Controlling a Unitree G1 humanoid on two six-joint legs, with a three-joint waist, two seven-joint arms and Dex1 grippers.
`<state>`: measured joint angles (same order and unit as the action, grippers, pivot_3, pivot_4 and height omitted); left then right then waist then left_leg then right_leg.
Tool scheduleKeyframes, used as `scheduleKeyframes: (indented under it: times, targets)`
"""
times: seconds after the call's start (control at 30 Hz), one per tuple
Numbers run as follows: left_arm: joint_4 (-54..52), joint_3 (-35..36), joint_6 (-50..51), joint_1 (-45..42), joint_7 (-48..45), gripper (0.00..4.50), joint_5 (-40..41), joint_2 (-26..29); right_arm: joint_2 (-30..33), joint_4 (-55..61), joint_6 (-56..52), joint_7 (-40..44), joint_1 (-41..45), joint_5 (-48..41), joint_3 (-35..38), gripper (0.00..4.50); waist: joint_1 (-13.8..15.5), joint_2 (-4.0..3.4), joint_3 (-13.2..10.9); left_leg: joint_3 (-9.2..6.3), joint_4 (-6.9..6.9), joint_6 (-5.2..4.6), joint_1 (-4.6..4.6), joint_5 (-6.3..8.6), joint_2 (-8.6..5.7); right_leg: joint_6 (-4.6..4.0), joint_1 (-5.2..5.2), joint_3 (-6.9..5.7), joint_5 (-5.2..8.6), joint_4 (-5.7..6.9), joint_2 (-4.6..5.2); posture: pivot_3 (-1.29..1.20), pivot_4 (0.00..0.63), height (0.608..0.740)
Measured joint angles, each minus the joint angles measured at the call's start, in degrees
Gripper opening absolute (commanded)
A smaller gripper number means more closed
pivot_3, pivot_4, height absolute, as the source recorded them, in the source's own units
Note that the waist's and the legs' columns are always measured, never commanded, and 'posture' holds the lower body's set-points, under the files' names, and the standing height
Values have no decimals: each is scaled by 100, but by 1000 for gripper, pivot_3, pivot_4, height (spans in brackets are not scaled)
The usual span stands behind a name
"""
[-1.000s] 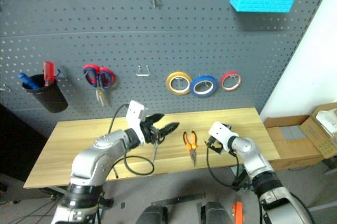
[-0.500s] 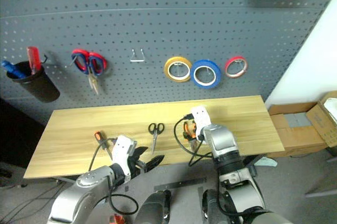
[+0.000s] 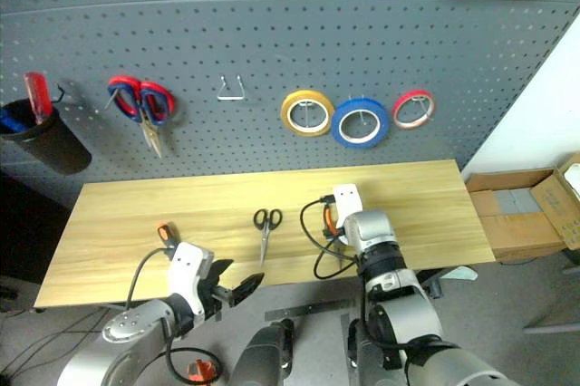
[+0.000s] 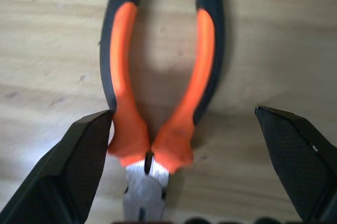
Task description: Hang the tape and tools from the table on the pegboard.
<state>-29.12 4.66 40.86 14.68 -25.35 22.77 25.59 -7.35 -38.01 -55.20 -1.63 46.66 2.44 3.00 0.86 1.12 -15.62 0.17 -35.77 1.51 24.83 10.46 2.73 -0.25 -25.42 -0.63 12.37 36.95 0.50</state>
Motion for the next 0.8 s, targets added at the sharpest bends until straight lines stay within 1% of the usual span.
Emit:
scheduleKeyframes:
  times: [0.27, 0.43, 0.53, 0.6, 0.63, 0.7, 0.8]
  targets:
    - [-83, 16, 136, -27, 95, 4500, 15, -2, -12, -1074, 705, -216, 543, -150, -26, 4473, -32, 3, -20, -15, 2, 1, -2, 1, 3, 0, -2, 2, 1, -7, 5, 146, 323, 740]
    - [-83, 14, 142, -157, 100, 4500, 25, -2, -44, -1653, 948, -406, 933, -302, 145, 4473, -55, 16, -43, -9, 21, 2, 0, 1, 2, -1, -10, 1, 1, -8, 5, 141, 318, 740]
    - [-78, 14, 141, -232, 100, 4500, 32, -3, -54, -1815, 1120, -511, 1040, -427, 282, 3902, -63, 29, -51, 0, 42, 1, 0, 1, -1, -6, -14, 2, 5, -12, 4, 137, 314, 740]
    - [-75, 15, 140, -279, 100, 4500, 35, -3, -55, -1853, 1182, -566, 1068, -486, 345, 3248, -71, 38, -55, 11, 56, 1, -1, 0, -2, -10, -17, 2, 9, -13, 3, 137, 310, 740]
    - [-64, 15, 140, -306, 100, 4500, 39, -5, -56, -1856, 1197, -586, 1073, -527, 366, 3004, -72, 43, -59, 13, 61, 1, -1, 0, -2, -8, -18, 1, 10, -12, 2, 137, 307, 740]
    - [-37, 15, 138, -376, 99, 4500, 48, -17, -57, -1848, 1204, -602, 1075, -566, 366, 2999, -74, 46, -59, 12, 69, 1, -2, 0, -1, 1, -19, -3, 10, -10, 1, 137, 305, 740]
    - [36, 12, 126, -460, 95, 4500, 60, -27, -52, -1781, 1154, -582, 1061, -584, 322, 2999, -75, 47, -58, 11, 75, 1, -2, 0, -2, 9, -21, -7, 7, -10, -2, 132, 286, 740]
